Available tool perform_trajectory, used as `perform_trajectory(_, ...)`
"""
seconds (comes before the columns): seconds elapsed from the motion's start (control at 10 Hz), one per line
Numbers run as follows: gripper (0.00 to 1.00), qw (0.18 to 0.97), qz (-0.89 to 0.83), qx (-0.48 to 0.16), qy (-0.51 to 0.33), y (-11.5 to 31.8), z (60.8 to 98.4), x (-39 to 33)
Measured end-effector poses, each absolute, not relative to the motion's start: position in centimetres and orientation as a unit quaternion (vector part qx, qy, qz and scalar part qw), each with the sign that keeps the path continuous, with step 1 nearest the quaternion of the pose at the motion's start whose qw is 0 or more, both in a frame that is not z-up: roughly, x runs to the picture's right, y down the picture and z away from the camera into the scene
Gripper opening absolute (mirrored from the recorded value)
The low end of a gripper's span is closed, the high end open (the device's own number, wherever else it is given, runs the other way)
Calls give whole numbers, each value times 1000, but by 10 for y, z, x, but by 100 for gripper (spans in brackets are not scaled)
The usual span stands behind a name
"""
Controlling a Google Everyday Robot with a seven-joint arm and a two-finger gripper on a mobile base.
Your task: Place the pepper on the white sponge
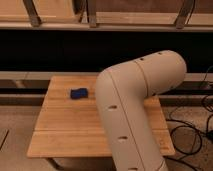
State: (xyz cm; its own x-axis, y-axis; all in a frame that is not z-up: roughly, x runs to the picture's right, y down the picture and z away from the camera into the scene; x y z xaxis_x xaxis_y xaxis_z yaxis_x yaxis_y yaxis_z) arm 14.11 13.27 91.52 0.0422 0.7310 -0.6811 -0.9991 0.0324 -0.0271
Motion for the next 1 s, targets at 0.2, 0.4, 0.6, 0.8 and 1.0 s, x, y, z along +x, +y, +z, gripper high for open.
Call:
perform_trajectory(0.2,0,675,646,-261,243,120,911,138)
perform_trajectory(0.4,0,691,644,-254,209,94,896,120)
perform_trajectory(0.6,0,723,624,-245,167,69,866,91)
perform_trajectory(0.8,0,757,596,-235,125,51,830,58)
perform_trajectory(1.0,0,783,573,-220,96,36,806,38)
